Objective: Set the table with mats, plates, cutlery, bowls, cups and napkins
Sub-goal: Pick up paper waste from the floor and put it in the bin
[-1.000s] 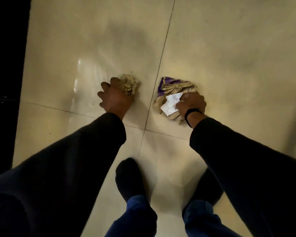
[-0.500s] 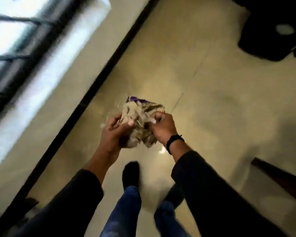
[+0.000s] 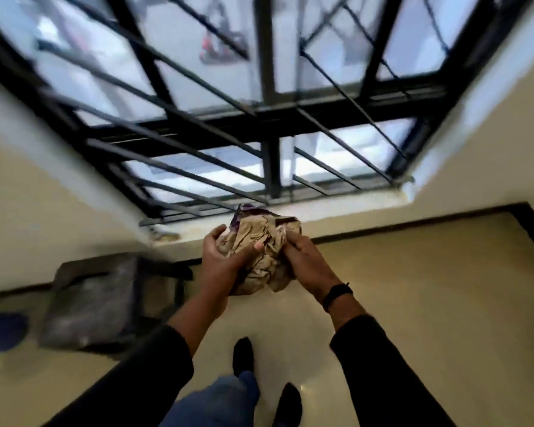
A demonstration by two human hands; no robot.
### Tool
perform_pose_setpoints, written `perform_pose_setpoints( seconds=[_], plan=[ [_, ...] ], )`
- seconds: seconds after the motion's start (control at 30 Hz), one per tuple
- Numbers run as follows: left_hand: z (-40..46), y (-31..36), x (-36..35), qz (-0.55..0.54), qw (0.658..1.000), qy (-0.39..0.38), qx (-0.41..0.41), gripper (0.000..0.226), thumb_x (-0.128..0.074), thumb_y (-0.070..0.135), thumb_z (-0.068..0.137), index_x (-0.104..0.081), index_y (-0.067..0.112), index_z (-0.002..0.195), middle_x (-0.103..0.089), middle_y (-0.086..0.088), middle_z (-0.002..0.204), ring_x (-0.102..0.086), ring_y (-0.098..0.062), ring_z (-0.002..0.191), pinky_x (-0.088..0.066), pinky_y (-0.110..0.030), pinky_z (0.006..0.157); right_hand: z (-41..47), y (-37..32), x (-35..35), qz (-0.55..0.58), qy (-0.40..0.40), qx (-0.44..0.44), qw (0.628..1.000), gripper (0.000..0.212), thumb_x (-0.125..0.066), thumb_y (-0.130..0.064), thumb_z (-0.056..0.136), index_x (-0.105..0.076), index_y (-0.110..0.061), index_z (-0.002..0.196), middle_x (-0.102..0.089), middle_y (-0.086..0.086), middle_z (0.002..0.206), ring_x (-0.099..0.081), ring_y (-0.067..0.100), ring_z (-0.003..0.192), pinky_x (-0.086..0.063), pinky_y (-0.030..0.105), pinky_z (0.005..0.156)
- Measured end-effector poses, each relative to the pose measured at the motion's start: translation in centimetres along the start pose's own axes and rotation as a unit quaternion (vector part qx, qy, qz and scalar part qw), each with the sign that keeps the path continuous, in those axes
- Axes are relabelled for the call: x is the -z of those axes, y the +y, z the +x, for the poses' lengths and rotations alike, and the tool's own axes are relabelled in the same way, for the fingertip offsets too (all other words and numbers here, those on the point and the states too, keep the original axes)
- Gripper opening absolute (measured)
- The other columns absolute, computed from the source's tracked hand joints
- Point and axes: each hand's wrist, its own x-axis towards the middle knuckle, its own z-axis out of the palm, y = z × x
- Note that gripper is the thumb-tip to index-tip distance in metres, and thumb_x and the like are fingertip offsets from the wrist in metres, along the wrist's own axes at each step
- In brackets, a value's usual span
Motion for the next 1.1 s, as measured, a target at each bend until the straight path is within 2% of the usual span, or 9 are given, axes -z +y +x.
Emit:
perform_pose_setpoints(
  seconds=[0.17,0.33,0.53,0.67,0.73,0.83,0.9,1.0,1.1],
  plan=[
    [-4.4,1.1,13.3,-0.059,0.986,0.157,-0.003,0.087,-0.099,0.035,0.055,-0.056,0.021,0.129,-0.074,-0.007,0.114,-0.074,-0.021,0.099,-0.061,-0.045,0.089,0.4,-5.6,-13.0,-0.039,-0.158,0.017,0.986,0.047,-0.042,-0.061,0.089,-0.058,-0.042,0.128,-0.052,0.014,0.128,-0.055,0.029,0.119,-0.047,0.051,0.105],
    [-8.5,0.2,26.3,-0.111,0.953,0.281,-0.003,0.073,-0.096,0.033,0.063,-0.056,0.022,0.124,-0.073,-0.002,0.111,-0.074,-0.019,0.095,-0.063,-0.037,0.08,-0.5,-10.2,-27.1,-0.087,-0.274,0.065,0.956,0.038,-0.037,-0.041,0.105,-0.048,-0.041,0.141,-0.041,0.002,0.137,-0.041,0.014,0.129,-0.034,0.038,0.116],
    [-12.5,-2.5,44.1,-0.128,0.898,0.419,-0.041,0.066,-0.089,0.024,0.074,-0.049,0.022,0.127,-0.067,0.006,0.114,-0.068,-0.009,0.1,-0.056,-0.017,0.073,-2.8,-12.5,-49.1,-0.069,-0.391,0.09,0.913,0.065,-0.037,-0.09,0.077,-0.01,-0.077,0.134,-0.02,-0.012,0.161,-0.027,0.013,0.147,-0.025,0.046,0.121],
    [-14.4,-4.7,55.9,-0.113,0.882,0.456,-0.035,0.057,-0.079,0.023,0.086,-0.041,0.027,0.129,-0.062,0.005,0.123,-0.064,-0.009,0.109,-0.054,-0.025,0.09,-5.8,-14.8,-61.8,-0.107,-0.407,0.076,0.904,0.085,-0.056,-0.055,0.093,0.007,-0.049,0.152,-0.034,-0.007,0.151,-0.036,0.009,0.135,-0.037,0.02,0.107],
    [-15.2,-5.5,62.2,-0.124,0.872,0.473,-0.019,0.054,-0.073,0.026,0.091,-0.04,0.026,0.133,-0.059,0.0,0.13,-0.062,-0.016,0.115,-0.054,-0.031,0.093,-6.4,-15.6,-68.0,-0.103,-0.415,0.06,0.902,0.09,-0.062,-0.038,0.095,0.002,-0.028,0.158,-0.035,-0.013,0.141,-0.037,0.005,0.13,-0.036,0.013,0.099],
    [-15.5,-6.0,69.4,-0.137,0.855,0.5,0.0,0.058,-0.073,0.025,0.091,-0.037,0.017,0.136,-0.058,-0.002,0.126,-0.062,-0.014,0.106,-0.054,-0.016,0.075,-6.5,-16.2,-75.1,-0.125,-0.396,0.066,0.907,0.104,-0.076,-0.062,0.071,-0.028,-0.02,0.154,-0.047,-0.007,0.146,-0.049,0.011,0.13,-0.044,0.03,0.107],
    [-15.0,-6.0,73.3,-0.155,0.838,0.523,0.015,0.06,-0.078,0.023,0.087,-0.038,0.016,0.13,-0.058,0.005,0.113,-0.06,-0.004,0.095,-0.05,-0.01,0.063,-6.1,-16.4,-79.0,-0.123,-0.379,0.057,0.915,0.086,-0.083,-0.059,0.064,-0.053,-0.02,0.135,-0.064,-0.003,0.128,-0.062,0.011,0.116,-0.053,0.033,0.098],
    [-13.0,-6.2,78.6,-0.156,0.822,0.547,0.028,0.066,-0.086,0.033,0.077,-0.042,0.02,0.124,-0.06,0.007,0.109,-0.062,-0.005,0.095,-0.054,-0.022,0.074,-4.5,-17.0,-84.4,-0.094,-0.382,0.027,0.919,0.049,-0.086,-0.03,0.073,-0.062,-0.026,0.116,-0.071,-0.01,0.107,-0.069,0.006,0.099,-0.058,0.022,0.08],
    [-9.1,-7.2,85.2,-0.137,0.825,0.546,0.048,0.07,-0.09,0.04,0.071,-0.044,0.022,0.12,-0.062,0.009,0.107,-0.064,-0.009,0.097,-0.056,-0.031,0.082,-1.3,-17.0,-91.1,-0.083,-0.385,0.017,0.919,0.059,-0.086,-0.026,0.074,-0.057,-0.025,0.126,-0.067,-0.011,0.115,-0.066,0.006,0.104,-0.056,0.018,0.079]
  ],
)
